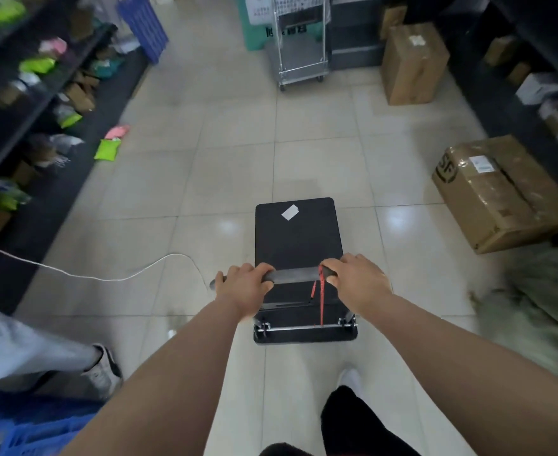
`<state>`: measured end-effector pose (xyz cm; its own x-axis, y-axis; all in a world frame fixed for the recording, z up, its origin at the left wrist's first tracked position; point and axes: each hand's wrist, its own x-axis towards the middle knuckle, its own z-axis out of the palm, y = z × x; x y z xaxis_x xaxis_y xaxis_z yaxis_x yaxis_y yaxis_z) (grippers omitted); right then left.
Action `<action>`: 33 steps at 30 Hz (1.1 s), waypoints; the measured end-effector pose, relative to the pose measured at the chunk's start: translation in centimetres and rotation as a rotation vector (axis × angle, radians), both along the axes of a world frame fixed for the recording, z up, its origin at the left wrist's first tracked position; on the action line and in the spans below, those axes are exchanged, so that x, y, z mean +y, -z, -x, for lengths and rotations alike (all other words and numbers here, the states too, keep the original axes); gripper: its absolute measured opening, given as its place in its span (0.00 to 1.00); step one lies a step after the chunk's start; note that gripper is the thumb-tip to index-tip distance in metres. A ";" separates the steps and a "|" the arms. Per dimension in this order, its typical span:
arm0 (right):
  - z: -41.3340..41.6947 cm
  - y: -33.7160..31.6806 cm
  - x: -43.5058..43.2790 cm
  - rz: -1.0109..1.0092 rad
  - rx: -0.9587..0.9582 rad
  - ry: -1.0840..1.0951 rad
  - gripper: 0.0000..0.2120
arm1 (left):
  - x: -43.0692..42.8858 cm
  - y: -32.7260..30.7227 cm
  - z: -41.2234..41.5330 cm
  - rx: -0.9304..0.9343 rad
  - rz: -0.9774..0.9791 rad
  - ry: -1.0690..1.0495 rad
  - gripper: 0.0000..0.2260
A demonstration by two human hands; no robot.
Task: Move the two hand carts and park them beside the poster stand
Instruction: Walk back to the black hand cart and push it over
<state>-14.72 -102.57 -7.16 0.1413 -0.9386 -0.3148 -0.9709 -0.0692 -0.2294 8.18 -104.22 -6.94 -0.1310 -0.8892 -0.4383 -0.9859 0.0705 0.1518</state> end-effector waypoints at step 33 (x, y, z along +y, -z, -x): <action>1.6 -0.2 -55.3 -0.020 0.028 -0.024 0.12 | -54.0 0.6 1.6 0.020 0.011 -0.024 0.12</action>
